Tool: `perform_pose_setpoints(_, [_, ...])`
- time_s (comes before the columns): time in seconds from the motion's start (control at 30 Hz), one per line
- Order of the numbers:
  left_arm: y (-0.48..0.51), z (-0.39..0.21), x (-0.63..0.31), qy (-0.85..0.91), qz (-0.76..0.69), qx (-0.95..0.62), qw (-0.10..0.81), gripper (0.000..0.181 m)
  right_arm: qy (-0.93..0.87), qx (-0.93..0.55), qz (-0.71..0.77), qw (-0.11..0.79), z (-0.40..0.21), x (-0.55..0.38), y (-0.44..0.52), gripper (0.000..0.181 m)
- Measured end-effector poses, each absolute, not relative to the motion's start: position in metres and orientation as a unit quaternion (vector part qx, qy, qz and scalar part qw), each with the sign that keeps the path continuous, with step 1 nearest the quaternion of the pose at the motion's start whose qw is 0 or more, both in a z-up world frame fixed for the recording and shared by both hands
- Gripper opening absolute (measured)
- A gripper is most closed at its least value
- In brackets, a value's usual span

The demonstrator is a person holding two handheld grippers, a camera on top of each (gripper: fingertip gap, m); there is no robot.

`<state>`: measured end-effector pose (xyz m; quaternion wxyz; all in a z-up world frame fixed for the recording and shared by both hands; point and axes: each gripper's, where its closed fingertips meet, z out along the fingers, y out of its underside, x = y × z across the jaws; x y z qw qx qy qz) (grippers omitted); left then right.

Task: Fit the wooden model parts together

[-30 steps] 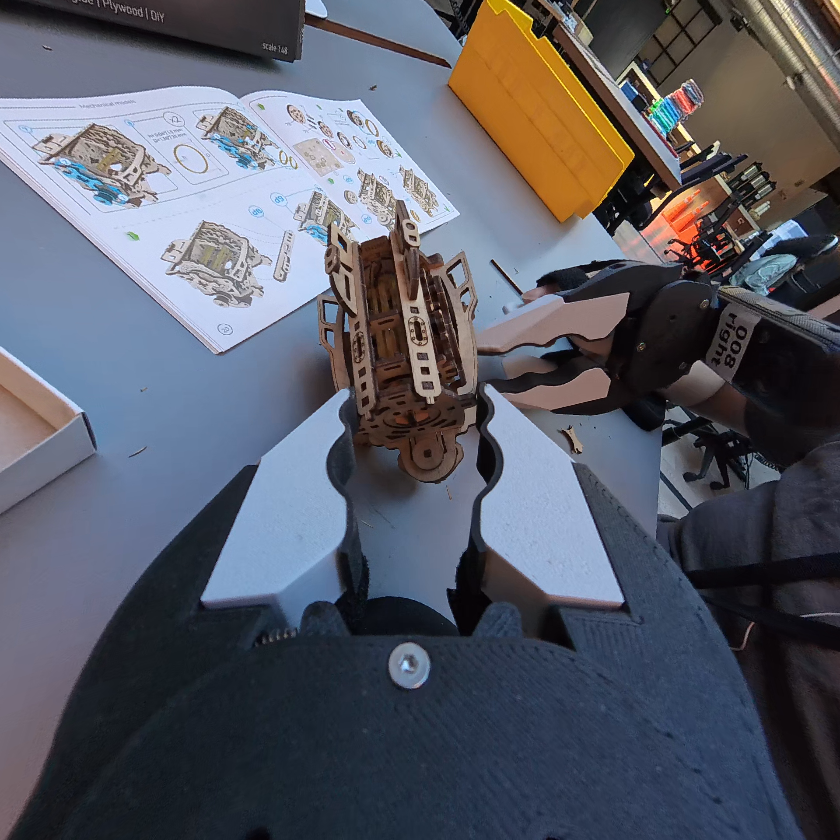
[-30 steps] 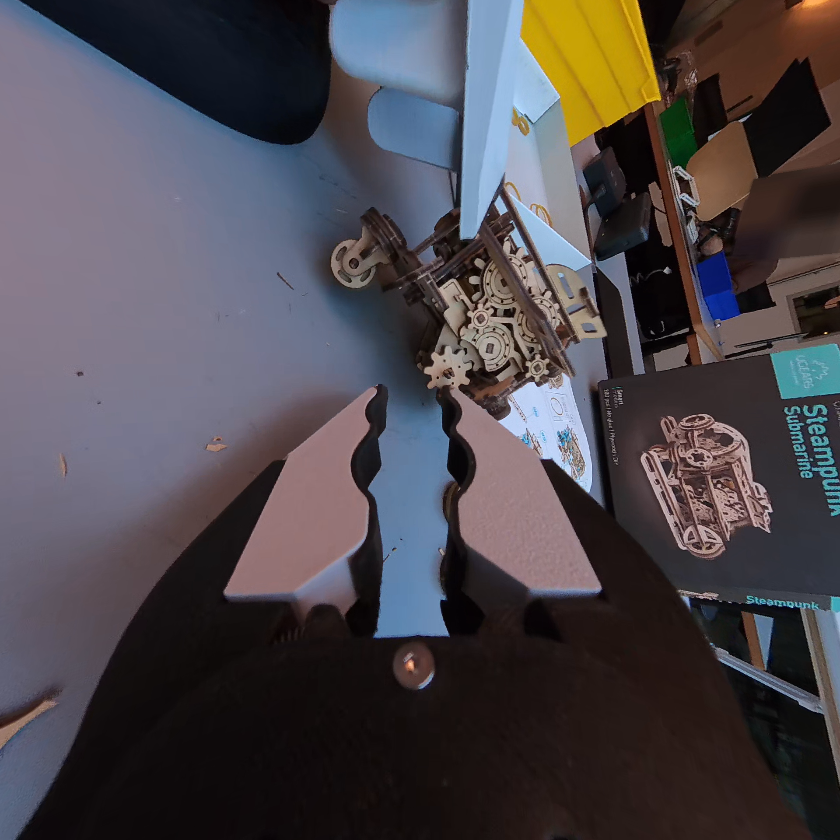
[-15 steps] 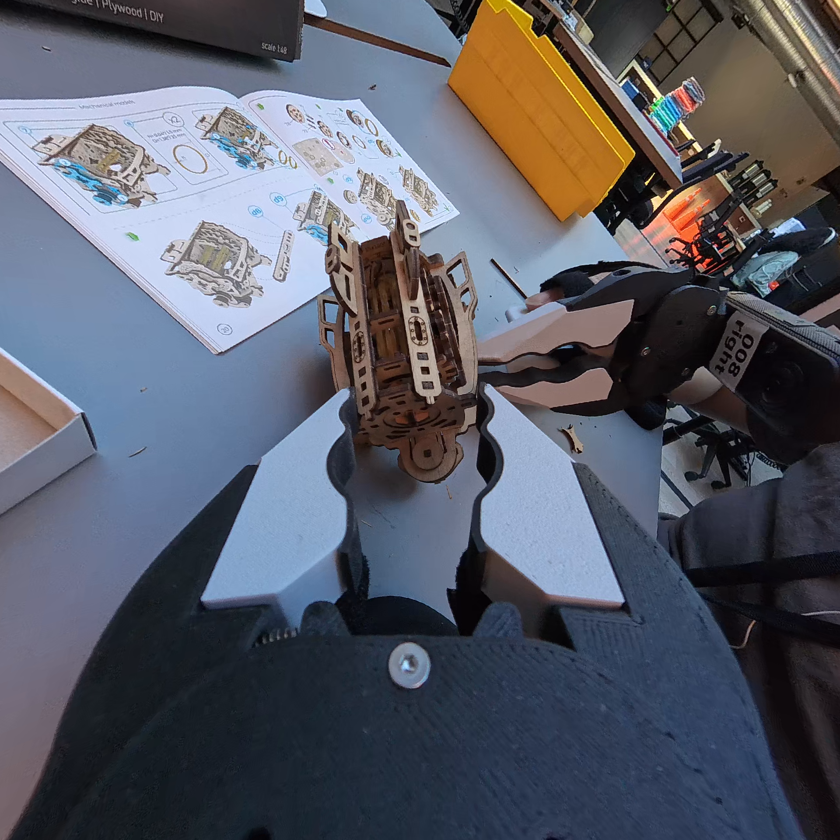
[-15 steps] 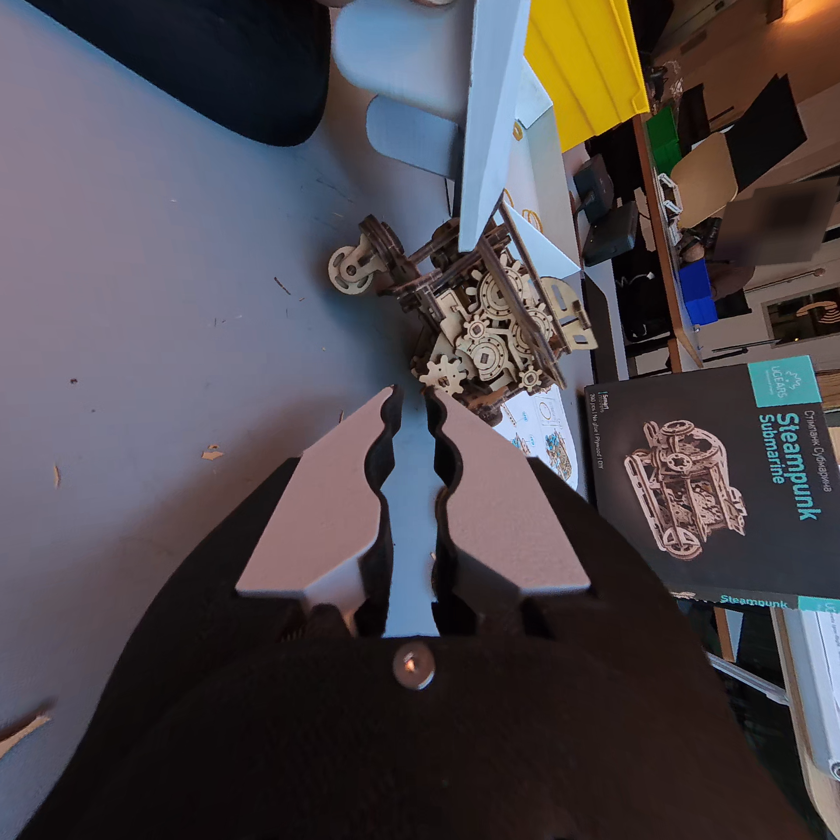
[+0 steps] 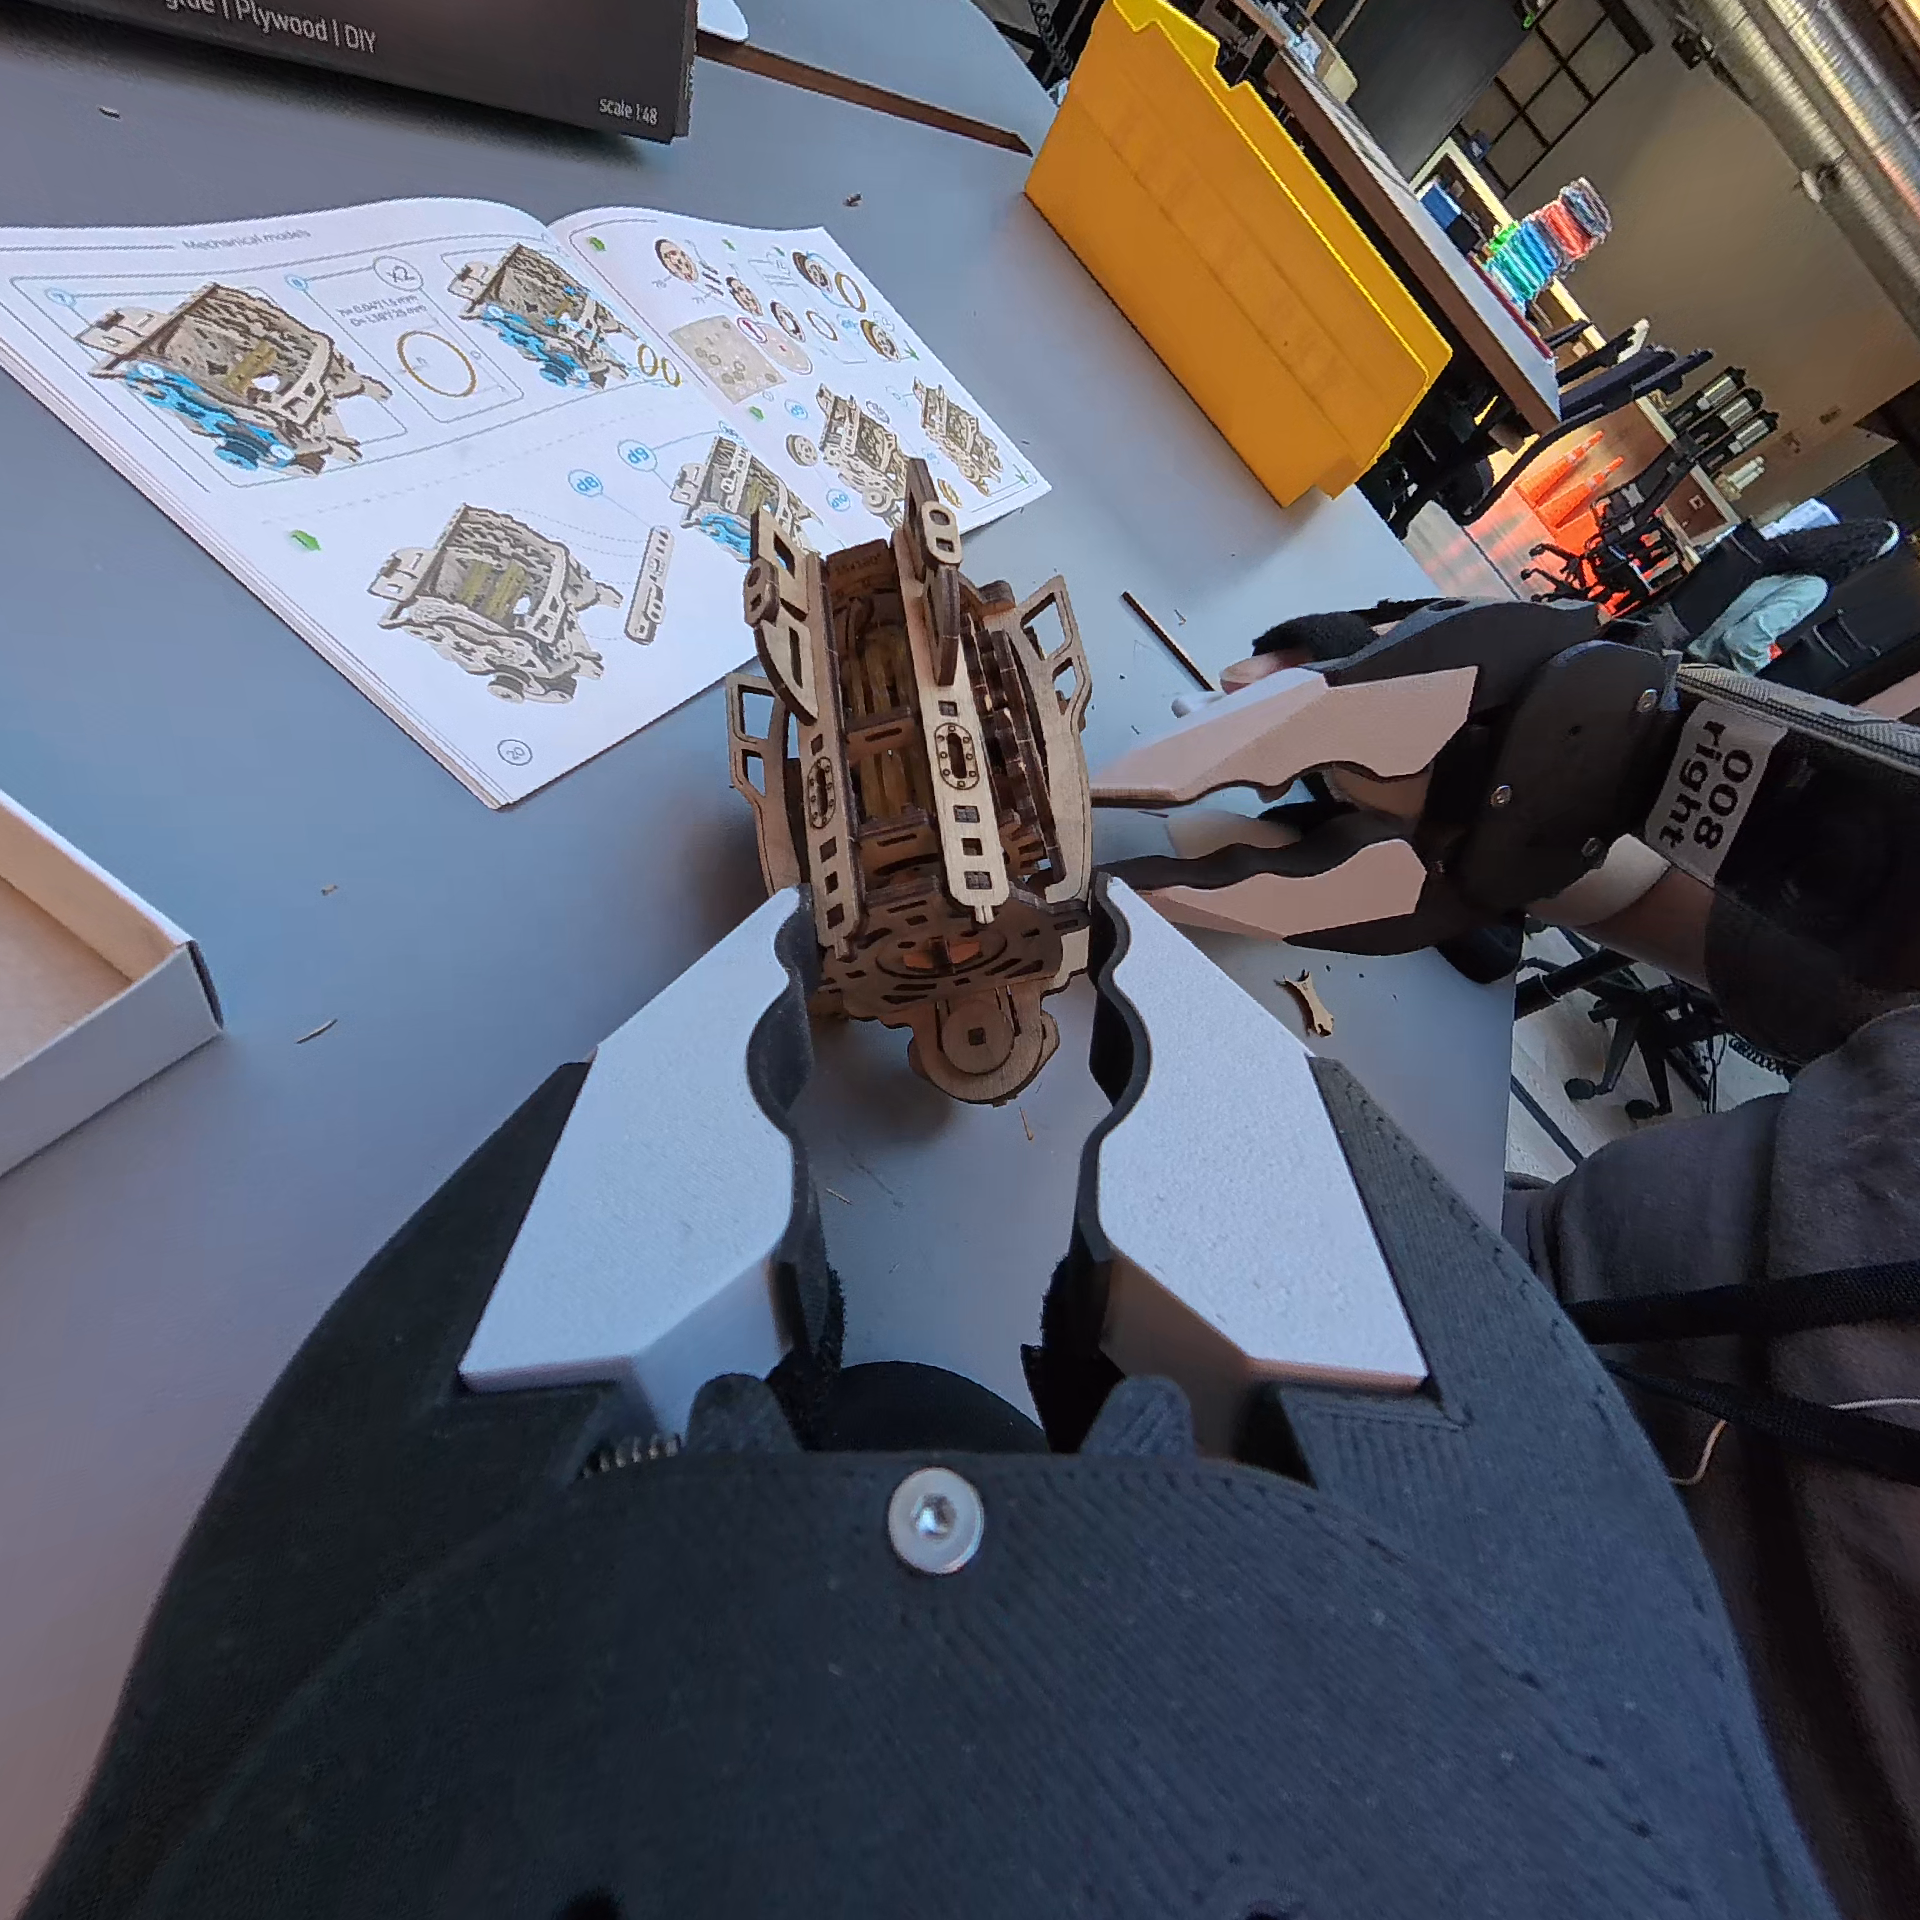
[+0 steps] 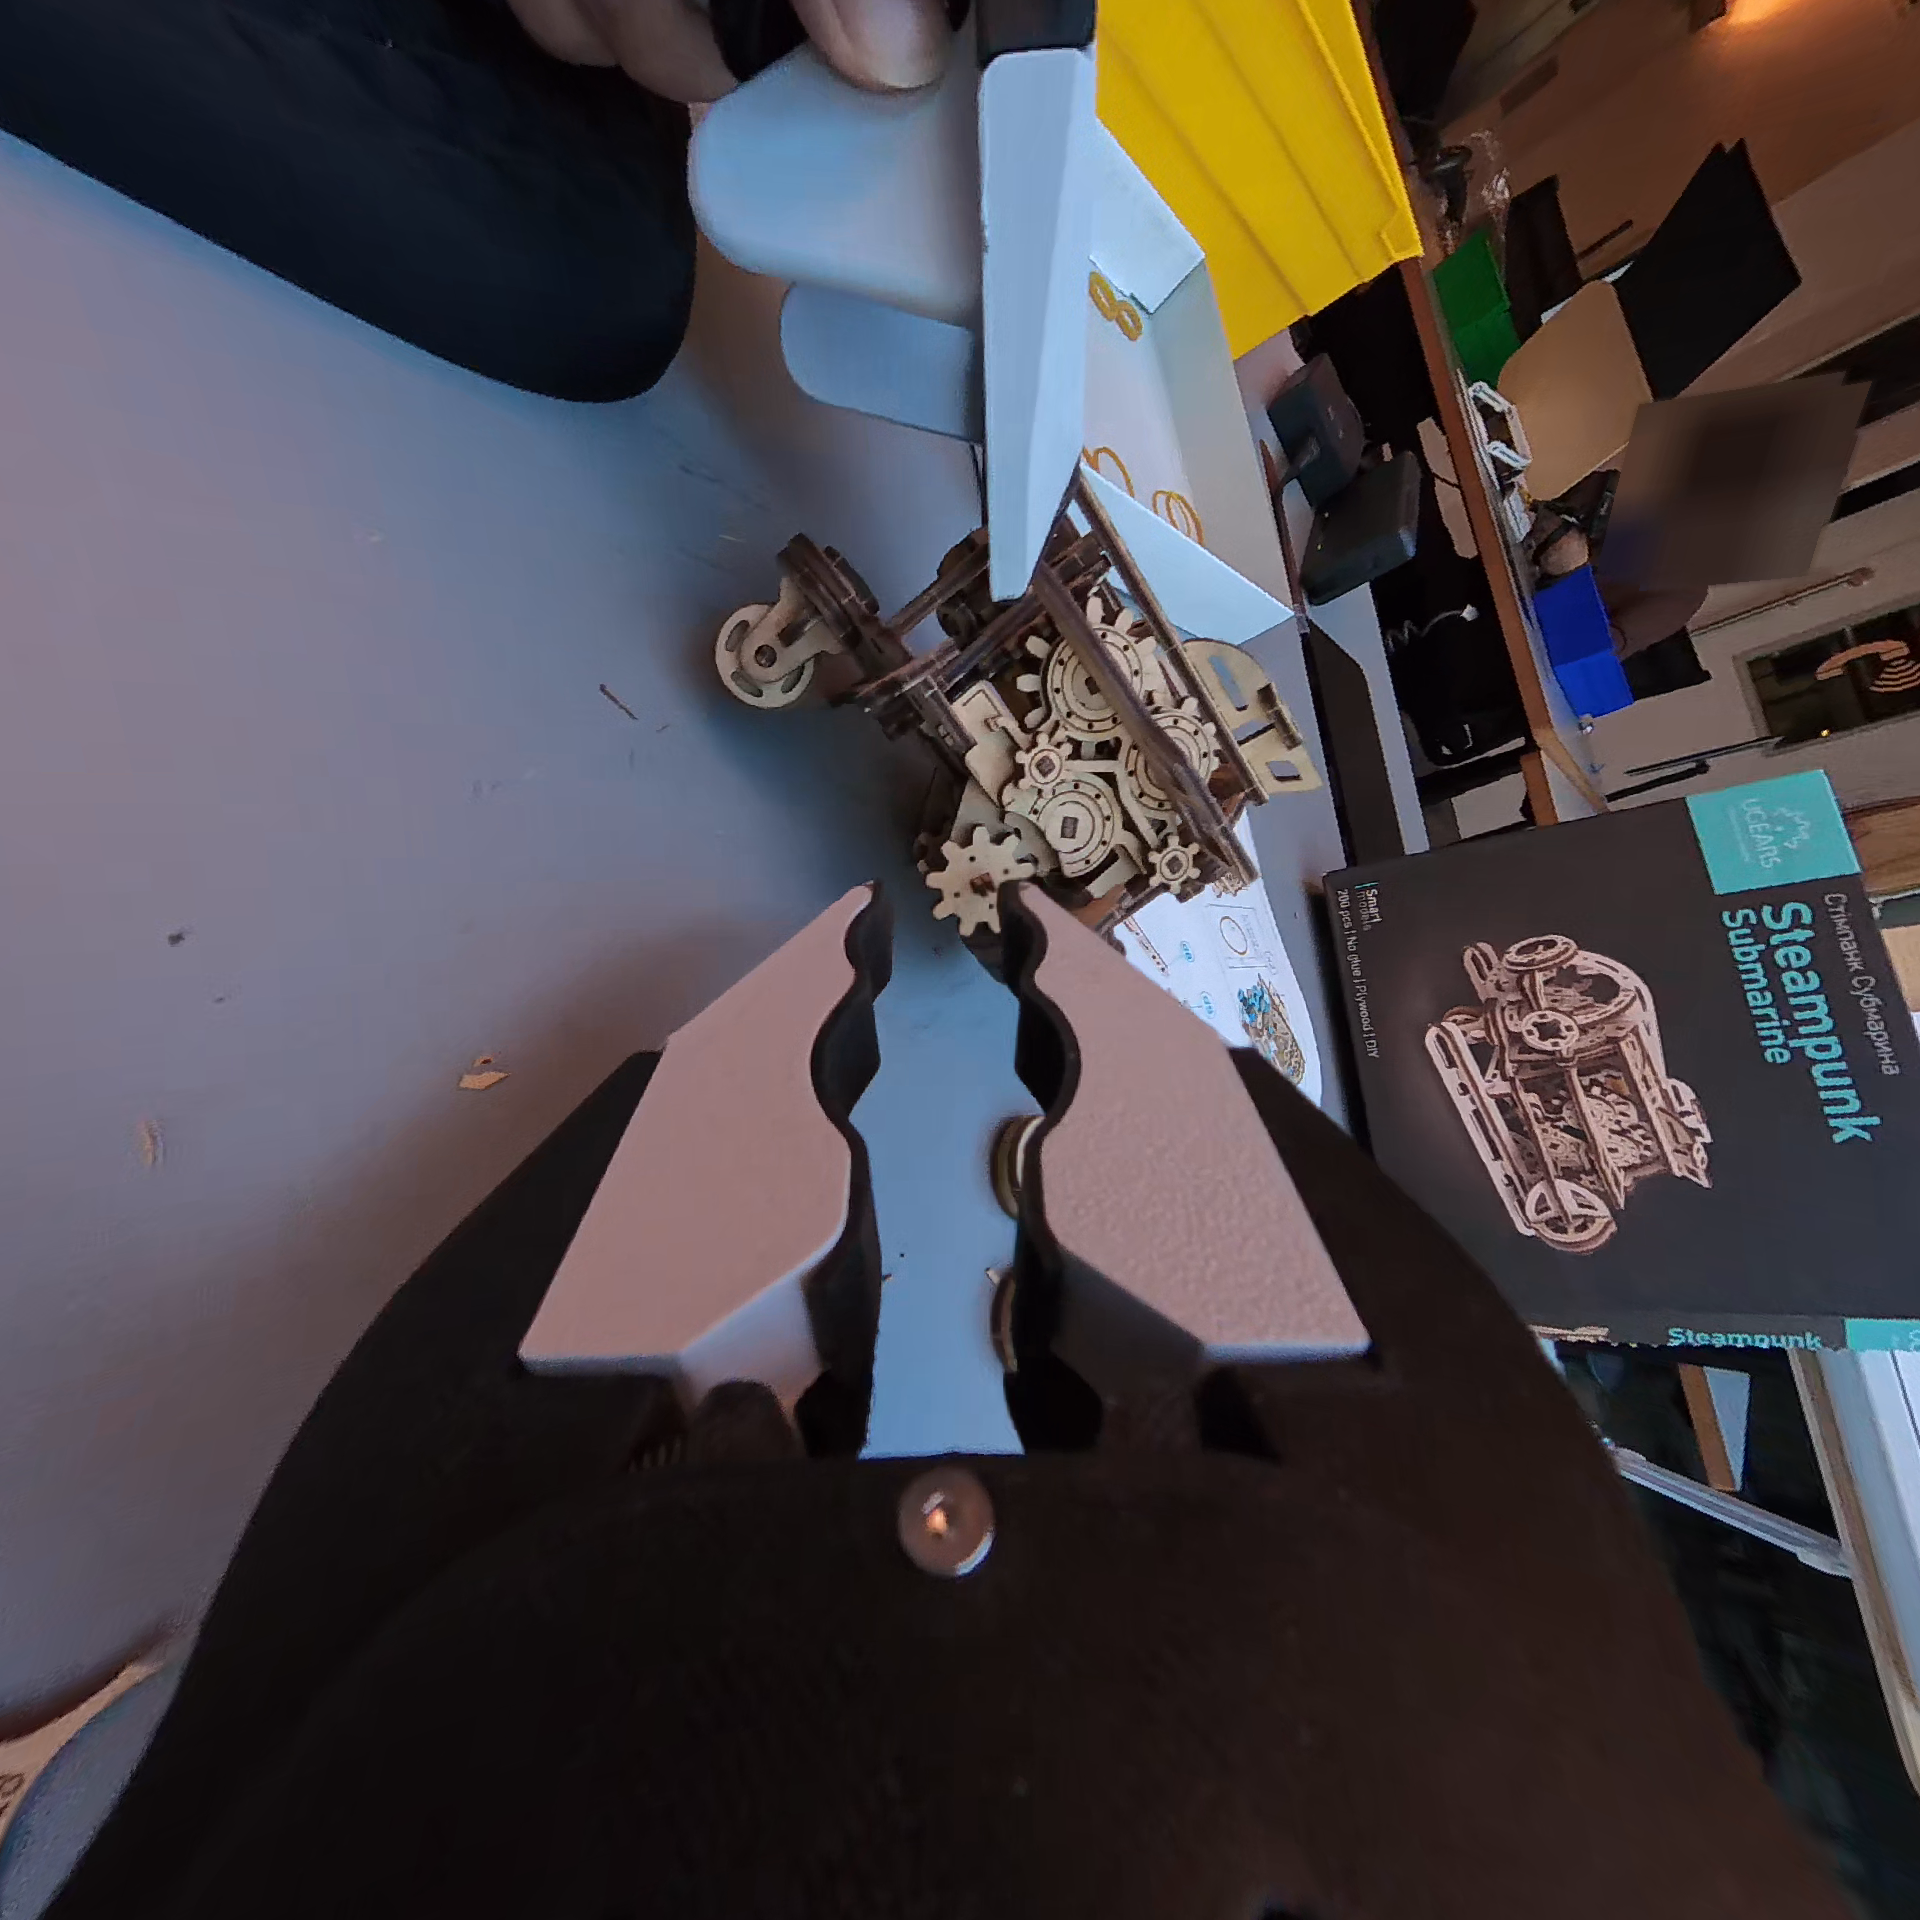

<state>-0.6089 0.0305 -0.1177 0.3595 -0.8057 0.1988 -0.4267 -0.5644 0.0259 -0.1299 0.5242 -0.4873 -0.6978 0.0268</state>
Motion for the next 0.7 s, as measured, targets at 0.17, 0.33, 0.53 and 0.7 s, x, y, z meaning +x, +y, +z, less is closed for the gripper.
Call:
perform_pose_setpoints(0.17, [0.0305,-0.1176,-0.6086,0.199,-0.426,-0.806,0.359,0.050,-0.695,-0.491,0.021,0.525,-0.1316,-0.5693,0.0328,0.019])
perform_pose_setpoints(0.33, [0.0307,-0.1176,-0.6086,0.198,-0.428,-0.806,0.358,0.050,-0.694,-0.493,0.034,0.523,-0.1306,-0.5708,0.0308,0.017])
perform_pose_setpoints(0.53, [0.0306,-0.1175,-0.6084,0.198,-0.428,-0.806,0.358,0.050,-0.705,-0.474,0.023,0.527,-0.1314,-0.5721,0.0295,0.014])
perform_pose_setpoints(0.7, [0.0306,-0.1174,-0.6083,0.198,-0.428,-0.806,0.358,0.050,-0.716,-0.456,0.003,0.528,-0.1329,-0.5724,0.0296,0.015])
